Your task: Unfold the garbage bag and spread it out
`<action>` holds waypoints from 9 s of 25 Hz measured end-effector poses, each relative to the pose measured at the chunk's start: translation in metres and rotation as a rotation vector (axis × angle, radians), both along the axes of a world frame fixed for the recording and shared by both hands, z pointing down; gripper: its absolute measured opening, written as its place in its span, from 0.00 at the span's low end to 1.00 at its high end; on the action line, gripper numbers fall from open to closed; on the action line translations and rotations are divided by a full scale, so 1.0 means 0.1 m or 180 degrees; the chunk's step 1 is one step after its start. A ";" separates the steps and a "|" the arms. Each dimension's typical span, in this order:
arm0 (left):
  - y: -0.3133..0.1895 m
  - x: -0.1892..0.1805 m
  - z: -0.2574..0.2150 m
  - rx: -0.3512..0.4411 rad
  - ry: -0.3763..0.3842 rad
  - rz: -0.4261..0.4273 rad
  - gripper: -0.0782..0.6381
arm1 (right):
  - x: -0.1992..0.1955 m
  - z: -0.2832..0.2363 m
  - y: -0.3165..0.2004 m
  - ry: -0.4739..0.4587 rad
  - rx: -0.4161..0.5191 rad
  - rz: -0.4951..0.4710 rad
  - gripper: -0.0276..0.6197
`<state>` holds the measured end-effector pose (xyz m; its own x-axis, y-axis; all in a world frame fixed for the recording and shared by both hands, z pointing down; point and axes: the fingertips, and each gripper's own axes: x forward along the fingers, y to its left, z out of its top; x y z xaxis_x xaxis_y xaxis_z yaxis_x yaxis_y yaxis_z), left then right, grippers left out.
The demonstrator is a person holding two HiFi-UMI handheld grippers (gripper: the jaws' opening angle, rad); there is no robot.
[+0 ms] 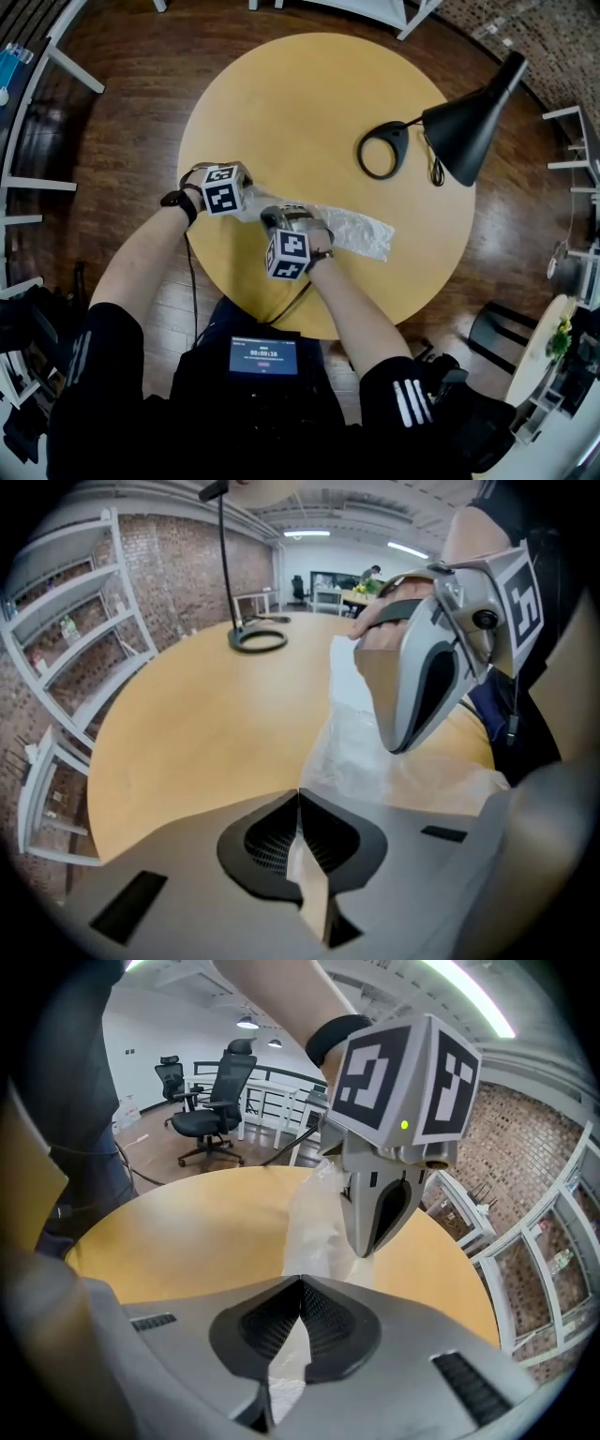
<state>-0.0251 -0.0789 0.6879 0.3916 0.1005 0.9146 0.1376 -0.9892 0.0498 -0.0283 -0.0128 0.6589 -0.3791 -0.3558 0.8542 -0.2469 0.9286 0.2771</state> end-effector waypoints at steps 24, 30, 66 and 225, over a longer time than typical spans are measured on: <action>-0.57 -0.09 0.11 0.0415 -0.0097 -0.0568 0.23 | -0.51 0.06 0.27 -0.0310 -0.0232 0.0362 0.09; -0.50 -0.19 -0.84 0.0416 0.0388 -0.0676 0.35 | -0.49 -0.14 0.20 -0.0467 -0.0143 0.0309 0.20; 0.96 -0.28 0.08 0.1016 -0.0157 -0.0263 0.11 | 0.30 0.22 -0.58 -0.0727 -0.1438 0.1424 0.05; 1.58 0.58 -0.60 0.1511 0.0598 0.0592 0.20 | 1.56 0.05 0.33 -0.2350 -0.2099 0.4168 0.42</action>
